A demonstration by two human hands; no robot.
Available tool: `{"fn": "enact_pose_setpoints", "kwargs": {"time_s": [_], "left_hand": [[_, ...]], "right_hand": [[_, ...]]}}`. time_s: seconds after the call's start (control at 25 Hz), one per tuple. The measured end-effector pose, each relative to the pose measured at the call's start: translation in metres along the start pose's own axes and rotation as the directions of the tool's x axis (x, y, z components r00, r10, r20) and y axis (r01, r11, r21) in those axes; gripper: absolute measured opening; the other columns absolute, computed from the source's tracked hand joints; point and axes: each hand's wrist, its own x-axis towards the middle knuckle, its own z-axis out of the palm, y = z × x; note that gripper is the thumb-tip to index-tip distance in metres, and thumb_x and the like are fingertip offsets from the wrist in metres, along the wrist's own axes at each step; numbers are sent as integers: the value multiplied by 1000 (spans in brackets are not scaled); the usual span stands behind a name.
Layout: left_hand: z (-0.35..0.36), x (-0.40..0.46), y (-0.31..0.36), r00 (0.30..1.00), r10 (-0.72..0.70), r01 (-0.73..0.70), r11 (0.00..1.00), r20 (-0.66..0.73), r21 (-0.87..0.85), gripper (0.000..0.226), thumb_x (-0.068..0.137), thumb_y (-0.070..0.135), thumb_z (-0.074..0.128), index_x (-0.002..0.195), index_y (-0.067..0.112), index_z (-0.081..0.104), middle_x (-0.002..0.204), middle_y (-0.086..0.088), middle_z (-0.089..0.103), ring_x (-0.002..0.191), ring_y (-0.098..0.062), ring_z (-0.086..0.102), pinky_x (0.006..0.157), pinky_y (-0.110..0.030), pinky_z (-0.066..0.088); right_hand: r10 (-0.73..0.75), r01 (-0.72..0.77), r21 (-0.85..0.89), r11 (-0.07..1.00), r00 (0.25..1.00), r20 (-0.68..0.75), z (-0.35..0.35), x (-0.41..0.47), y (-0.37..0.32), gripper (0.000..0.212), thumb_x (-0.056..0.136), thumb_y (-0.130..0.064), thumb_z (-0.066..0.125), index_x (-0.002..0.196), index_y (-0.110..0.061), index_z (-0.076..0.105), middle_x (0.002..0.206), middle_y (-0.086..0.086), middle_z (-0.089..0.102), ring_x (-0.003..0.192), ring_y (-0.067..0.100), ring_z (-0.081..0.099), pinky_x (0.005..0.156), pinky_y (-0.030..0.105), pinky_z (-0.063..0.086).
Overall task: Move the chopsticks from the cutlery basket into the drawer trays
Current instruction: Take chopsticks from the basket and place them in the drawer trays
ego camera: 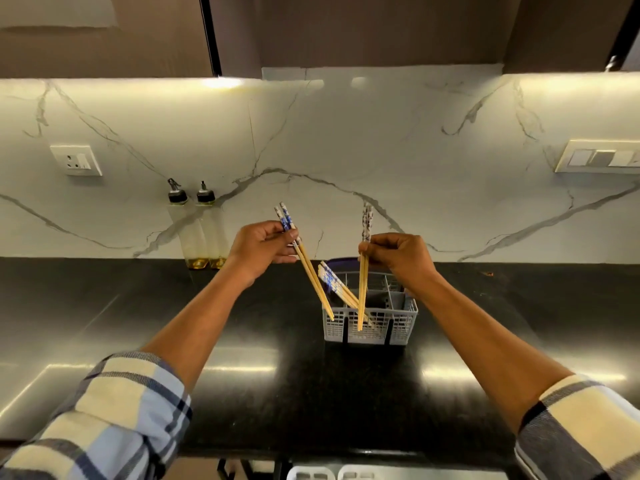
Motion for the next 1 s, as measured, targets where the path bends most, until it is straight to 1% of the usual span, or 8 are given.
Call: {"fn": "enact_pose_setpoints", "kwargs": {"time_s": [0.12, 0.32, 0.48, 0.56, 0.64, 0.72, 0.88, 1.0], "left_hand": [[-2, -31, -24, 982, -123, 125, 992, 145, 1, 10, 90, 11, 67, 99, 9, 71, 93, -13, 77, 83, -27, 76, 72, -33, 63], [8, -97, -102, 906, -335, 325, 942, 258, 82, 11, 91, 7, 66, 99, 2, 70, 88, -13, 77, 77, -23, 76, 72, -33, 63], [26, -153, -167, 826, -467, 443, 884, 317, 148, 11, 92, 5, 64, 100, -2, 68, 90, -16, 75, 80, -26, 75, 70, -29, 63], [37, -183, -199, 776, -524, 475, 852, 350, 222, 13, 92, 6, 65, 102, -3, 68, 92, -18, 74, 82, -28, 74, 74, -32, 63], [45, -208, -227, 724, -563, 484, 826, 399, 287, 10, 92, 9, 66, 99, 3, 69, 94, -20, 75, 86, -31, 75, 78, -38, 62], [51, -225, -245, 688, -595, 510, 804, 415, 306, 8, 92, 9, 66, 98, 4, 68, 97, -23, 74, 90, -33, 74, 79, -39, 62], [57, -246, -266, 655, -660, 539, 749, 367, 385, 21, 93, 12, 65, 105, -4, 66, 100, -23, 72, 87, -27, 73, 67, -21, 60], [59, -257, -280, 623, -714, 586, 697, 320, 414, 21, 92, 15, 67, 105, -1, 67, 100, -19, 72, 89, -25, 74, 71, -25, 62]], "right_hand": [[87, -90, 36, 995, 994, 64, -1, -36, 24, 8, 83, -14, 77, 89, -10, 78, 85, 14, 77, 84, 31, 75, 83, 39, 59], [368, -374, 97, 922, 927, 72, 6, -122, 112, 13, 82, -8, 77, 92, -2, 75, 86, 16, 76, 85, 31, 75, 84, 43, 60], [513, -514, 27, 857, 858, 38, 19, -188, 174, 10, 83, -11, 77, 90, -5, 76, 83, 15, 77, 81, 29, 76, 83, 43, 61], [539, -539, -26, 842, 842, 19, 27, -218, 200, 8, 83, -13, 76, 87, -7, 76, 79, 11, 77, 76, 24, 76, 82, 42, 62], [565, -562, -83, 823, 825, 11, 35, -242, 218, 7, 85, -13, 75, 87, -7, 77, 79, 7, 78, 75, 19, 76, 81, 39, 62], [595, -590, -135, 796, 804, -3, 42, -260, 231, 5, 86, -14, 74, 87, -11, 77, 80, 3, 78, 75, 16, 76, 81, 37, 62], [628, -620, -237, 747, 777, -54, 52, -286, 256, 4, 83, -20, 78, 80, -21, 77, 74, 0, 77, 74, 18, 74, 79, 39, 62], [656, -653, -269, 708, 749, -91, 57, -297, 267, 5, 83, -22, 78, 79, -20, 77, 71, 0, 75, 69, 17, 72, 78, 39, 62]]}}
